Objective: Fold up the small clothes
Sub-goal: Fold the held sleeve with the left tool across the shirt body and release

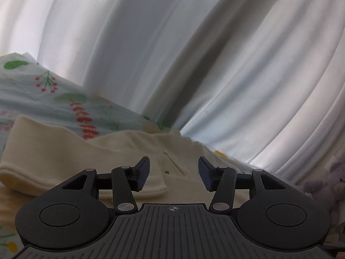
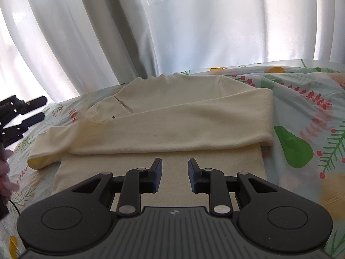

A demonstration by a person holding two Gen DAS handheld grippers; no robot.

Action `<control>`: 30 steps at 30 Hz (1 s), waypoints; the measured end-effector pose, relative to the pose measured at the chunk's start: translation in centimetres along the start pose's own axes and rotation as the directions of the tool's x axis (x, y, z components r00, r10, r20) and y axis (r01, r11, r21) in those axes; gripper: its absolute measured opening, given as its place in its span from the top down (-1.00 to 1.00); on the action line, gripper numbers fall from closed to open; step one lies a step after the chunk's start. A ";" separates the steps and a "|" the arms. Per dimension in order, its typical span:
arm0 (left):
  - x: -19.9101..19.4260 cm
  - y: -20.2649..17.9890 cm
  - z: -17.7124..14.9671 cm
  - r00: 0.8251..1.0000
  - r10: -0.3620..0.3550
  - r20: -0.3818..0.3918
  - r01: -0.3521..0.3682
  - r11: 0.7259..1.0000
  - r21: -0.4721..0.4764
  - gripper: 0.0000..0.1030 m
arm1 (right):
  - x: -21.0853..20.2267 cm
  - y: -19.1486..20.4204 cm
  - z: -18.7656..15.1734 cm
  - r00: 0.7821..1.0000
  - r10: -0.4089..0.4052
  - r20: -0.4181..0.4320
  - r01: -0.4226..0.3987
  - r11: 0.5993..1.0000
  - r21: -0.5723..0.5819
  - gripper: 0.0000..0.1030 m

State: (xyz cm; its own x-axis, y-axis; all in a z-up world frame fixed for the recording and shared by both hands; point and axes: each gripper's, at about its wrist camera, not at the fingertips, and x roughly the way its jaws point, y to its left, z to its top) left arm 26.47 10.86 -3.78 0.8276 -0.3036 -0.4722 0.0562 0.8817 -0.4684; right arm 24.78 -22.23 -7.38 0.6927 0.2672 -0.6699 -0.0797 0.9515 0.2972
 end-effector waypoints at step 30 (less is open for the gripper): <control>-1.9 7.9 -2.9 0.935 0.346 -0.082 -0.353 0.932 -0.089 -0.54 | 17.0 12.4 5.2 0.946 0.248 -0.210 -0.253 0.968 0.004 0.80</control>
State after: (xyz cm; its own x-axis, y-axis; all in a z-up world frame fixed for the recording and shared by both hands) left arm 23.75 17.36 -8.78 0.7470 -0.0086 -0.6648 -0.2889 0.8964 -0.3362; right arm 39.32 -6.69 -11.60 0.4853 0.5205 -0.7026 -0.2493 0.8525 0.4594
